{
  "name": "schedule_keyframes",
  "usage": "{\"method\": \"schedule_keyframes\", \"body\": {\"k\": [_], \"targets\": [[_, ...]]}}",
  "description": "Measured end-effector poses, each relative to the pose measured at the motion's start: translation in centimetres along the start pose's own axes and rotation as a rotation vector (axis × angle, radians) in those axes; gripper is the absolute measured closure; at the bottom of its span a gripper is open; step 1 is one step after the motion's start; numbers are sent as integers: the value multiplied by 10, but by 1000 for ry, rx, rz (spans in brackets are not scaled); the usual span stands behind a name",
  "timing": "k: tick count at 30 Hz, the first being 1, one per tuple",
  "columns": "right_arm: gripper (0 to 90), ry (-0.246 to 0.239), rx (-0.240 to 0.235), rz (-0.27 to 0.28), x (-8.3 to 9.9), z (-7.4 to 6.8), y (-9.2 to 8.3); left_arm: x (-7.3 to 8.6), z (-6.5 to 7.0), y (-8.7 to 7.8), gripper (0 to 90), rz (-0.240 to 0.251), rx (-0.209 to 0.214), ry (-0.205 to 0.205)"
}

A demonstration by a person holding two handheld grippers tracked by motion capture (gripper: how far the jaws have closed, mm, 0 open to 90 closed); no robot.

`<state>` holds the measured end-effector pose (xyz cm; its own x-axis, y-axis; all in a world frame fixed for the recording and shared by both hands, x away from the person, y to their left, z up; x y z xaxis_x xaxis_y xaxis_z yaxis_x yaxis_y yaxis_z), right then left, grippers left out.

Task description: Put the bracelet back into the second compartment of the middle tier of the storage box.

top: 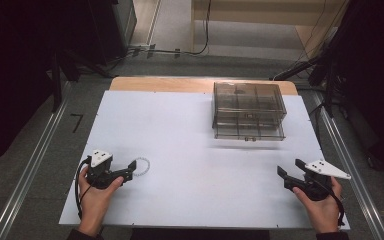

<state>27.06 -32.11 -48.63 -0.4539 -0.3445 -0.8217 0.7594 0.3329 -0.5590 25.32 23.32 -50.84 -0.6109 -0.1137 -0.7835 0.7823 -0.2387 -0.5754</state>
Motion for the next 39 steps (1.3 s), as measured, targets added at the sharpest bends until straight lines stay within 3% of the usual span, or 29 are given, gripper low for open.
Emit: {"method": "schedule_keyframes", "body": {"k": [39], "targets": [[243,39,46,-6,4,15,9,-6,0,10,103,-7,3,-3]]}}
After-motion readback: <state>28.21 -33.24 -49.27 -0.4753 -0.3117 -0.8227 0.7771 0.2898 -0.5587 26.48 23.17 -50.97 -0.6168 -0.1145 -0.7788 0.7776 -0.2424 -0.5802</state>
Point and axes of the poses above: each handheld gripper's, and its own axes: y roughly forward along the jaws, x roughly out of its underside, z roughly to its right, the point moved 2 cm from there along y, roughly forward along the jaws, and after that the axes turned 8 degrees about -y, right-handed, at the moved point
